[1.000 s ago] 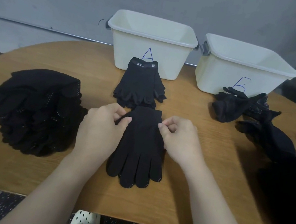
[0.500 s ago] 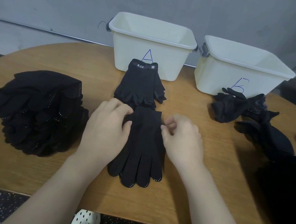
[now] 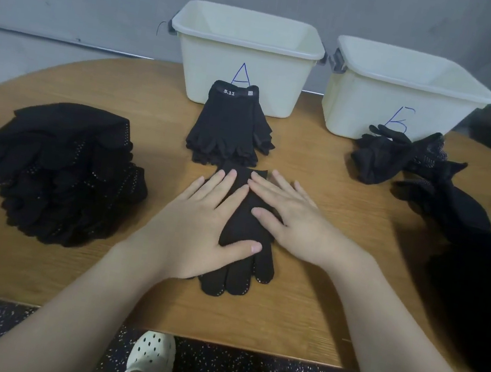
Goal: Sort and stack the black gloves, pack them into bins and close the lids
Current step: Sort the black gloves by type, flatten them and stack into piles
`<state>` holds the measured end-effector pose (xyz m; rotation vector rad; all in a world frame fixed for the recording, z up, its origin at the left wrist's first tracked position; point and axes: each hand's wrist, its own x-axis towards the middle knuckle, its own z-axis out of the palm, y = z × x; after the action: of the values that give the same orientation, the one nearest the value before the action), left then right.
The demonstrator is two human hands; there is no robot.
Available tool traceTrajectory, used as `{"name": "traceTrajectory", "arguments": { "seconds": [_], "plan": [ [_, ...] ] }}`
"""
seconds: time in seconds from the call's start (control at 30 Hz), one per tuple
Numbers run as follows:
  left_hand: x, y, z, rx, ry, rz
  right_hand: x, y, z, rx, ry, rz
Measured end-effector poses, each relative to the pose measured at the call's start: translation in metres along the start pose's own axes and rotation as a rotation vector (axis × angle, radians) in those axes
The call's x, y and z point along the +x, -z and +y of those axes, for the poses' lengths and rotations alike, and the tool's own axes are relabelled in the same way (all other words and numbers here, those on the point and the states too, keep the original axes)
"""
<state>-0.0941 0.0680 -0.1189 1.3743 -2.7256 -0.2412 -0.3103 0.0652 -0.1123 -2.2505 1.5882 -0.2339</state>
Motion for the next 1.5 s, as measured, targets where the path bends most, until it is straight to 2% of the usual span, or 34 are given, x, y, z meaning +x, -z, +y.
{"name": "traceTrajectory", "arguments": {
  "seconds": [0.43,0.53,0.6,0.7,0.8,0.97,1.13,1.33,1.43,1.5],
  "plan": [
    [-0.076,0.004,0.025,0.019,0.037,-0.046,-0.003,0.0,-0.001,-0.027,-0.002,-0.023],
    [-0.08,0.01,0.029,-0.067,0.08,-0.022,-0.002,-0.002,-0.001,0.033,0.017,0.052],
    [-0.069,0.011,0.027,-0.141,0.106,0.059,0.0,-0.002,-0.002,0.122,0.017,0.127],
    [-0.045,0.008,0.02,-0.113,0.092,0.176,0.005,0.002,-0.008,0.244,-0.012,0.29],
    [-0.027,0.005,0.017,-0.112,0.081,0.159,0.011,0.005,-0.009,0.23,-0.116,0.401],
    [-0.02,-0.002,0.014,-0.087,0.056,0.107,0.027,0.003,-0.004,0.203,-0.283,0.404],
    [-0.02,-0.004,0.012,-0.085,0.052,0.113,0.038,0.002,-0.006,0.352,-0.351,0.458],
    [-0.022,0.0,0.013,-0.186,0.058,0.127,0.041,0.006,-0.019,0.643,-0.32,0.449],
    [-0.027,0.008,0.012,-0.378,0.125,0.212,0.039,0.008,-0.025,0.763,-0.257,0.447],
    [-0.029,0.01,0.005,-0.417,0.19,0.319,0.035,0.014,-0.025,0.867,-0.223,0.413]
  ]
}}
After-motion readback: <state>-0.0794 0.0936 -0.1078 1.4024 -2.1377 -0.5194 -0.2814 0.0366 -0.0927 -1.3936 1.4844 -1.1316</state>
